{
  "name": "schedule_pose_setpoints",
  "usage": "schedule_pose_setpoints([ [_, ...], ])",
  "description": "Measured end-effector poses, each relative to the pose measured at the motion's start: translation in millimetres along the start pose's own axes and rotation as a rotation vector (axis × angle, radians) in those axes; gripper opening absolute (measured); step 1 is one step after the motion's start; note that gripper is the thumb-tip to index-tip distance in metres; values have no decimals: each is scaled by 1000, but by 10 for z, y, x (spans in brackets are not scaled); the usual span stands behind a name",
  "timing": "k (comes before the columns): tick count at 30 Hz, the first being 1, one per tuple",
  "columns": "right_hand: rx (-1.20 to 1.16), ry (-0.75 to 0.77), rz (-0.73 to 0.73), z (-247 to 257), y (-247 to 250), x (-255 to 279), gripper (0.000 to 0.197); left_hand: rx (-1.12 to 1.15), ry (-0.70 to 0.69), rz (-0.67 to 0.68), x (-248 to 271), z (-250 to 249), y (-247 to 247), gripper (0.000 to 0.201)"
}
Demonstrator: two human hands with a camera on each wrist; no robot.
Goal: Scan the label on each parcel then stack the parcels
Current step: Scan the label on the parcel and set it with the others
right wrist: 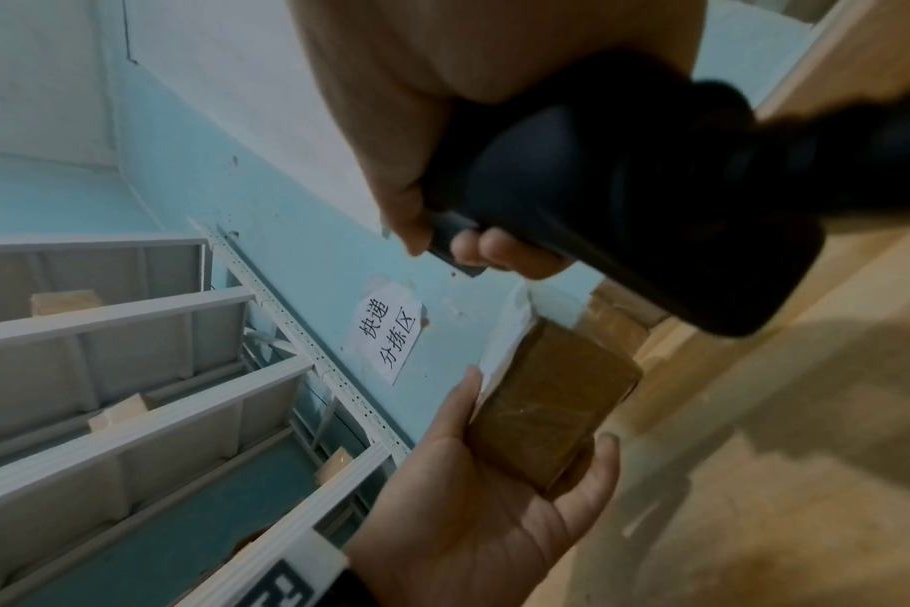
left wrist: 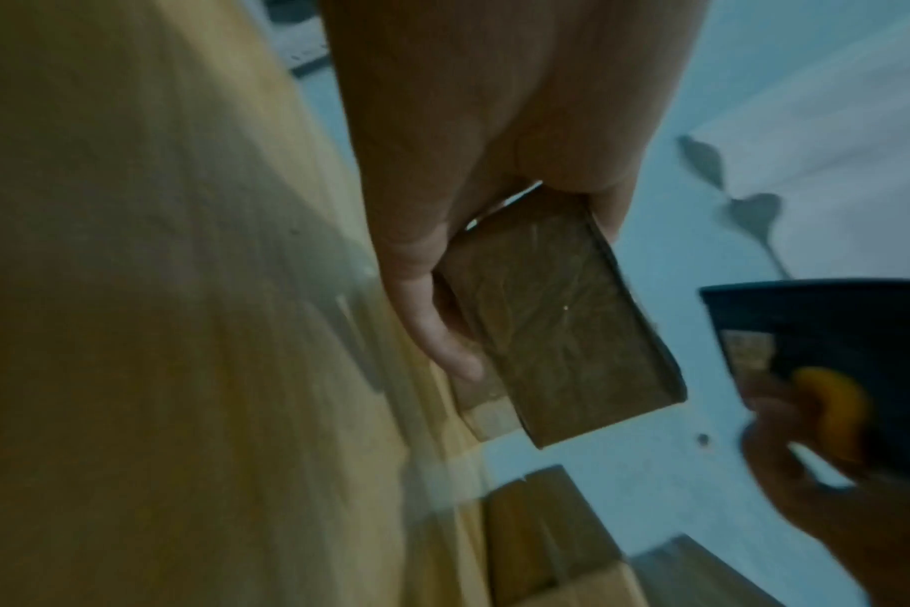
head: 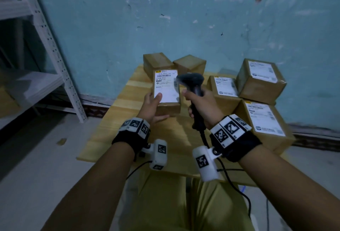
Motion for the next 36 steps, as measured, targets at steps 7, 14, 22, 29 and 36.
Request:
schedule_pose_setpoints([
  [7,-41,-49,-101,-92,465,83,18,-18,183,203,233,254,-690,47],
  [14,10,-156,-214,-463,873,296,20,-69,253,155,403,591,-1063,46],
  [22,164,-79,-274,-456,941,423,27,-70,204,133,512,689,-1039,50],
  [29,167,-23,-243,-477,889,576,33,-125,209,212,627,806,-1014,56],
  [36,201,31,-240,-590,935,713,24,-143,213,228,715,871,-1104,60],
])
Point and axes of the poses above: each hand's wrist, its own x-axis away from the middle knuckle, its own y-axis out of the back of the hand, z = x × y, the point moved 6 cm from there along -x, towards the middle knuckle, and after that the axes turned 5 degrees about -y, right-handed, at the moved point
